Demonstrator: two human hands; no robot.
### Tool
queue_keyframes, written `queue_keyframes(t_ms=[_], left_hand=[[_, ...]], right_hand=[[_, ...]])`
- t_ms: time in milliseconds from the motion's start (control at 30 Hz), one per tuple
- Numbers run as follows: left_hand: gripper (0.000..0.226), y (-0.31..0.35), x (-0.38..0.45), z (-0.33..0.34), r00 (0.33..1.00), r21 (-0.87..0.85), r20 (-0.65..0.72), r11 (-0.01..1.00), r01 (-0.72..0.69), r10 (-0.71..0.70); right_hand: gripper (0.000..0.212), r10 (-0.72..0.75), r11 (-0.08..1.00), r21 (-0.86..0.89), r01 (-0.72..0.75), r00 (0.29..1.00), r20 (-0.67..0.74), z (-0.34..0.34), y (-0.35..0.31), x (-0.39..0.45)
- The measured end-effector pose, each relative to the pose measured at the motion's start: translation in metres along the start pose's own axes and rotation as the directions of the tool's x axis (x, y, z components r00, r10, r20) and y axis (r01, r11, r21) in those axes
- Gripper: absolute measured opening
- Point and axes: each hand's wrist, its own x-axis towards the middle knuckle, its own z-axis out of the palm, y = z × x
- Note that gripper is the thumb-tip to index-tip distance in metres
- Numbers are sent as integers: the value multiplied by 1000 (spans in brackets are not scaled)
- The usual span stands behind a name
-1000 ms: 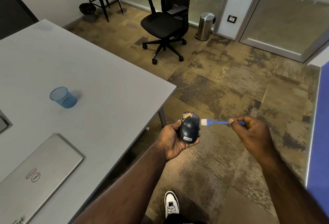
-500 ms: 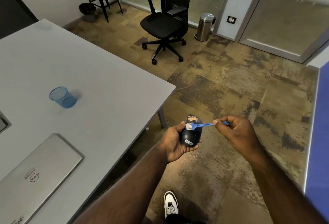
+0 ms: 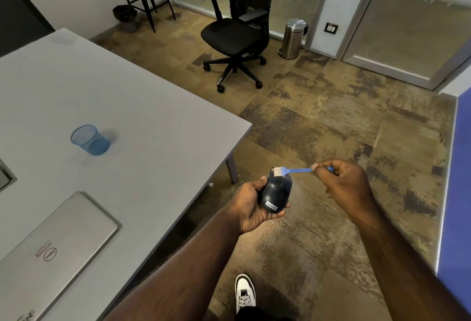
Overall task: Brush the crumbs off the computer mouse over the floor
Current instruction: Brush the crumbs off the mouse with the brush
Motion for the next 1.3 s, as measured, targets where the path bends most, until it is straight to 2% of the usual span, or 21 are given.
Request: queue_keyframes(t_ms=[67,200,267,333,433,567,667,733,833,900,967,1100,1167,1233,1300], left_hand=[[42,0,0,0,1000,8,-5,1000,-4,4],[40,-1,0,0,1000,17,-14,1000,-1,1],[39,-1,0,0,1000,7,-14,1000,-2,2],[39,0,1,-1,1000,10,-13,1000,-6,6],[40,0,1,-2,1000,16,-12,1000,-6,6],[37,-2,2,-4,1000,21,-30,1000,-3,3],[37,-1,2,-5,1000,15,-28,1000,-11,12],[38,1,2,-6,1000,16,-21,1000,-13,13],[37,0,2,-5,1000,29,-22,1000,-11,12],[36,0,1,-5,1000,31,-26,999,-14,15],[36,1,2,-4,999,31,-32,999,-22,23],[39,1,2,-6,998,30,-58,999,-30,32],[40,2,3,-7,997,31,-66,999,-35,37],[40,3,3,-6,997,25,-62,999,-35,37],[38,3,2,-5,998,14,-51,999,-34,34]], right_hand=[[16,-4,999,-53,7,999,44,3,0,-3],[13,47,981,-183,-68,992,-121,-3,6,6],[13,61,989,-123,-78,989,-136,-7,7,8],[13,63,997,-45,-67,995,-74,-7,5,6],[15,55,995,-78,-54,998,9,-3,2,2],[13,84,983,-153,-101,990,-117,-5,6,6],[17,90,994,-53,-93,994,-66,-6,5,7],[17,91,993,-75,-92,996,-9,-4,2,6],[13,86,982,-162,-100,992,-90,-3,2,9],[14,78,986,-134,-94,990,-117,-4,1,9],[15,64,994,-84,-68,997,-52,-4,-3,7],[17,-4,999,-37,10,986,166,-11,-12,1],[15,-4,1000,-5,5,982,190,-13,-14,2],[18,7,998,-61,2,989,147,-12,-13,4],[16,11,989,-150,-5,999,40,-10,-10,6]])
